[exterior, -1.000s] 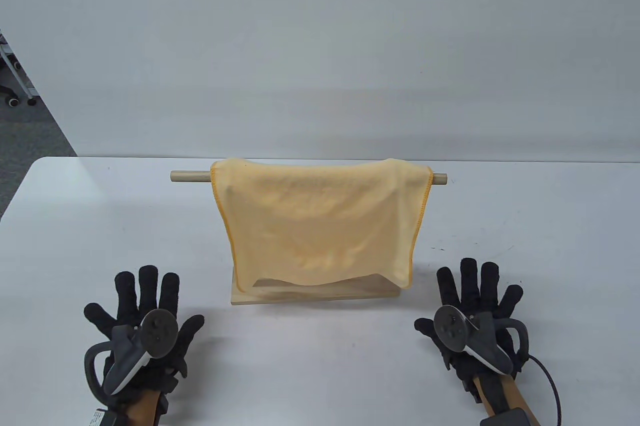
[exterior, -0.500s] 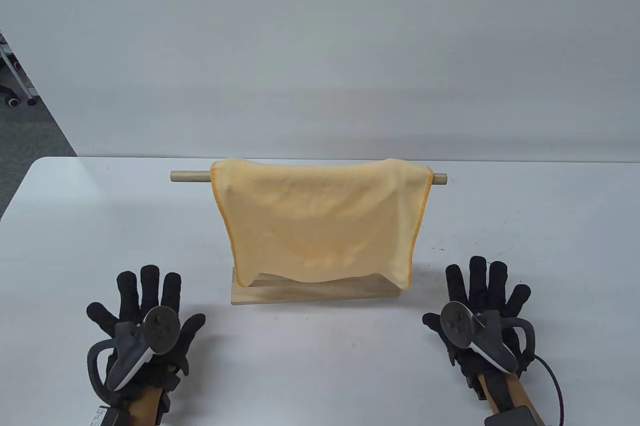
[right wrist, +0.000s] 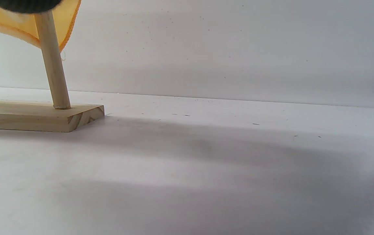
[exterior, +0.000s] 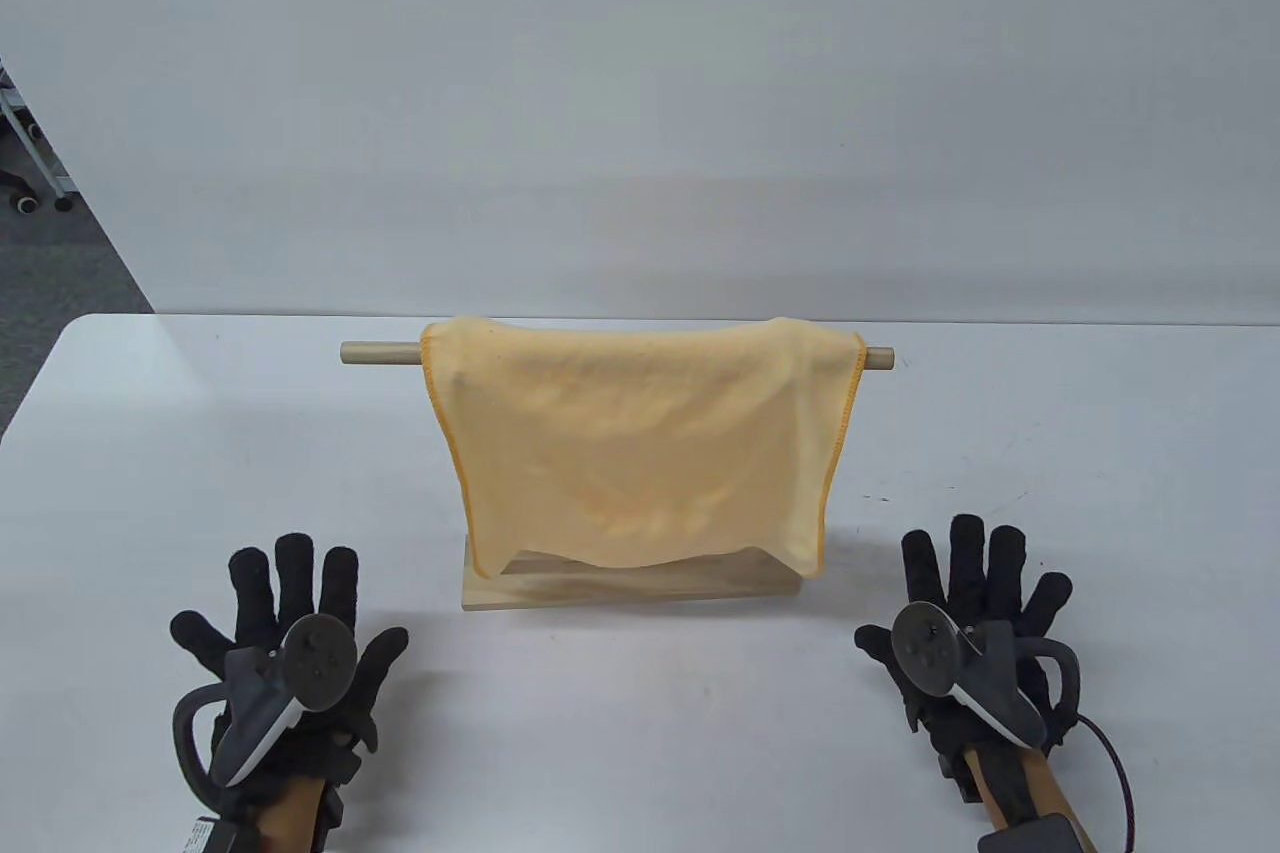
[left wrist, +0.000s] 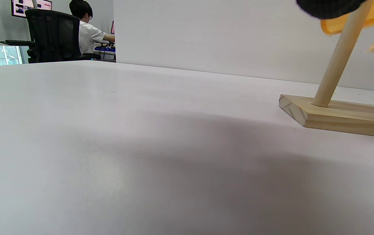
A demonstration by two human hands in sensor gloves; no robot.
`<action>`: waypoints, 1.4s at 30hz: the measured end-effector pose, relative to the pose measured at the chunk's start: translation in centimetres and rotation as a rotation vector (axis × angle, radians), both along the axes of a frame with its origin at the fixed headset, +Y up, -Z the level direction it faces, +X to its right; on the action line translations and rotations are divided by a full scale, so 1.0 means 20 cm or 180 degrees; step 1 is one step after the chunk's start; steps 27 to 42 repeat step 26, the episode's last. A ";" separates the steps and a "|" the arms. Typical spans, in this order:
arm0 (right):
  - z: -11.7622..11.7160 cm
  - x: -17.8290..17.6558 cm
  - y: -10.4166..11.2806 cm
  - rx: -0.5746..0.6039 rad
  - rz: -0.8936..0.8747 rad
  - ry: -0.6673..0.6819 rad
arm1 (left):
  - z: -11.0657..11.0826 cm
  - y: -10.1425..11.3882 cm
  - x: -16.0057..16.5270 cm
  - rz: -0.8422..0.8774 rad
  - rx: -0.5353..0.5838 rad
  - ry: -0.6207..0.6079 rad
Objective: Drape rectangular towel over desktop hanging rack bar
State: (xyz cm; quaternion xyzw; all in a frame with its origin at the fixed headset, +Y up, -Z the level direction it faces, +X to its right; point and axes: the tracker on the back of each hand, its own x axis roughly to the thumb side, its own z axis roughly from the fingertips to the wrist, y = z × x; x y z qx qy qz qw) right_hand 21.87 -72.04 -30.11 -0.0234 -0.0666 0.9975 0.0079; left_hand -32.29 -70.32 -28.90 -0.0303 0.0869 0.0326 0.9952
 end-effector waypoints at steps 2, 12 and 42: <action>0.00 0.00 0.00 -0.0018 0.0006 -0.0003 | 0.00 -0.01 -0.01 0.0038 -0.0016 0.0015; 0.00 0.00 0.00 -0.0042 0.0030 -0.0001 | 0.00 -0.01 -0.02 0.0048 -0.0020 0.0042; 0.00 0.00 0.00 -0.0105 0.0101 -0.0004 | 0.01 -0.02 -0.02 0.0068 -0.0071 0.0087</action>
